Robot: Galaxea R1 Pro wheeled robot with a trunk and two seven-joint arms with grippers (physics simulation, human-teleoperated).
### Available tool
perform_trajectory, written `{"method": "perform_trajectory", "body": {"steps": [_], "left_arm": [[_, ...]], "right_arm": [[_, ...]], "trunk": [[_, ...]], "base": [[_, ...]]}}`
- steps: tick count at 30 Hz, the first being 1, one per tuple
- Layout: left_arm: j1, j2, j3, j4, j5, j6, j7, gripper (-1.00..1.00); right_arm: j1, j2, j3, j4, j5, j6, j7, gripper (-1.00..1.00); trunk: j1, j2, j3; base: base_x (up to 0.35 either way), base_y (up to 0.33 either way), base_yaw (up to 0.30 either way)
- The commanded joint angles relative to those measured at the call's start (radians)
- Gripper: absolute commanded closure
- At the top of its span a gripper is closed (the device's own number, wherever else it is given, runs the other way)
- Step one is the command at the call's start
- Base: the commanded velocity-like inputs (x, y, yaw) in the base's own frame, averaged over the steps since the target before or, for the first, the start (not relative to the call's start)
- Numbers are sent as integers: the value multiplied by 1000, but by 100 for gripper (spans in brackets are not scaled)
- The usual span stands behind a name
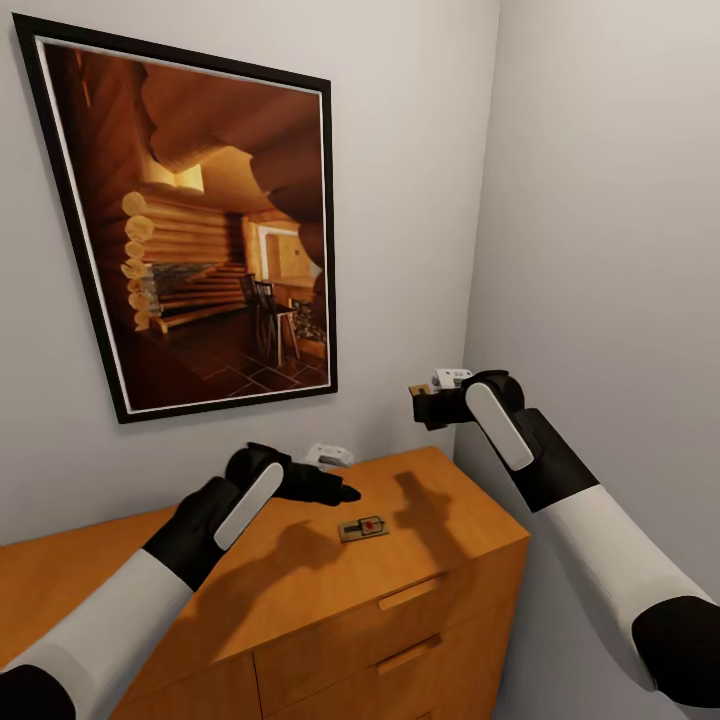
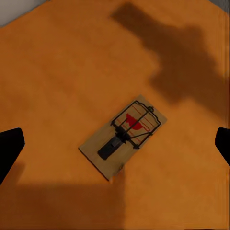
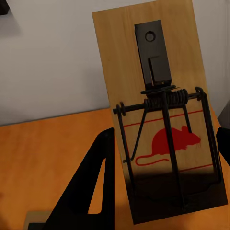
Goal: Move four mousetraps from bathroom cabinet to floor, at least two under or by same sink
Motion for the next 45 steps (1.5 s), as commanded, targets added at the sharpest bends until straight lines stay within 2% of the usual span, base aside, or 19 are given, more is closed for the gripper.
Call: {"method": "perform_trajectory", "body": {"steps": [1,4,7,17,22,24,28,31,40,45], "left_arm": [[-1,0,-2,-1,-11,2,-15,-100],[-1,-2,-2,0,-34,1,-59,-100],[-1,-3,-2,1,-42,1,-71,-100],[-1,-2,-4,5,-50,0,-93,-100],[-1,0,-4,13,-53,-3,-139,-100],[-1,2,-2,15,-77,-4,-160,-100],[-1,3,-3,15,-120,-4,-166,-100],[-1,3,-3,12,-139,-4,-167,-100],[-1,5,-3,-4,-152,-4,-169,-100],[-1,2,-2,15,-157,-6,-168,-100]], "right_arm": [[-1,-1,3,-1,-12,1,-9,100],[-1,-1,3,-1,-11,1,-8,100],[-1,-1,3,-1,-11,1,-8,100],[-1,1,3,-1,-11,1,-7,100],[-1,1,3,-1,-10,1,-7,100],[-1,1,2,-1,-9,1,-8,100],[-1,1,3,-1,-9,1,-9,100],[-1,1,3,-1,-9,1,-9,100],[-1,1,4,-1,-9,1,-9,100],[-1,-1,4,-1,-9,1,-9,100]], "trunk": [[0,-1,-1],[0,-1,-1],[0,-1,-1],[0,-1,-1],[0,-1,-1],[0,-1,-1],[0,-1,-1],[0,-1,-1],[0,-1,-1],[0,-1,-1]], "base": [[0,0,0],[0,0,0],[0,0,0],[0,0,-1],[0,0,-90],[0,0,-195],[0,0,-102],[0,0,-33],[0,0,-8],[0,0,-1]]}}
